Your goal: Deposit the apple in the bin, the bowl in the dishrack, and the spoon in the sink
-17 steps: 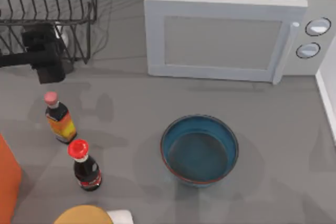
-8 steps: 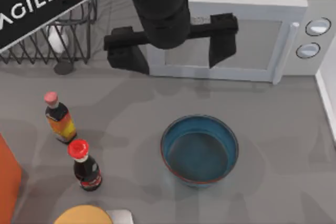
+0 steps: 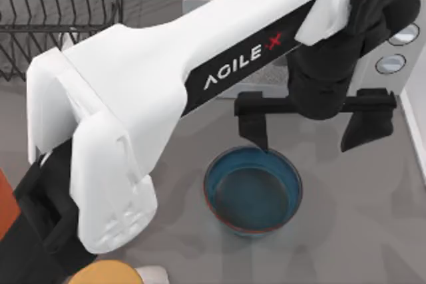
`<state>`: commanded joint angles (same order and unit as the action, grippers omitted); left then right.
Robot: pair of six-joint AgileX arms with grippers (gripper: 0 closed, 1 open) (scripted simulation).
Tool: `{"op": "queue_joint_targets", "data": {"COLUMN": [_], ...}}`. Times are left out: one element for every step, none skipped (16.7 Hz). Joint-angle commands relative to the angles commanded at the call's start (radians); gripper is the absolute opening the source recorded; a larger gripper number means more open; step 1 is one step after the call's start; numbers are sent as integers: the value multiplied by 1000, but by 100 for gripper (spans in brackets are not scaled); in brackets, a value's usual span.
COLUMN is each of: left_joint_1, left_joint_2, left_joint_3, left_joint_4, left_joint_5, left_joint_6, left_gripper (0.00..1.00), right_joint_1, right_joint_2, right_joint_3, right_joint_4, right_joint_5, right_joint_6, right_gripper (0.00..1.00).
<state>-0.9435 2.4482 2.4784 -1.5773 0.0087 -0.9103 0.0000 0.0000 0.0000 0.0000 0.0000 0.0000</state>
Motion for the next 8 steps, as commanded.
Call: {"op": "queue_joint_targets", "data": {"left_joint_1": [-11,-18,-20,-20,-20,-20,-16,-16], "left_joint_2": [25,41,48,48,48,48,47,47], "left_joint_3": [27,43,50,50,50,50,48,45], "left_joint_4": [-14,-22,-25,-25,-25,-25,-23,-21], "left_joint_5": [-1,-2,-2,-2,-2,-2,-2,-2], "left_joint_6": [-11,-18,-21,-21,-21,-21,-20,-19], "left_gripper": [100,100,100,100,100,100,100,100], "right_joint_1": [0,0,0,0,0,0,0,0], "right_joint_2": [0,0,0,0,0,0,0,0], "right_joint_3": [0,0,0,0,0,0,0,0], "right_joint_4": [0,0,0,0,0,0,0,0], "right_joint_5": [0,0,0,0,0,0,0,0], "right_joint_6": [0,0,0,0,0,0,0,0], "right_gripper": [100,100,100,100,100,100,100,100]}}
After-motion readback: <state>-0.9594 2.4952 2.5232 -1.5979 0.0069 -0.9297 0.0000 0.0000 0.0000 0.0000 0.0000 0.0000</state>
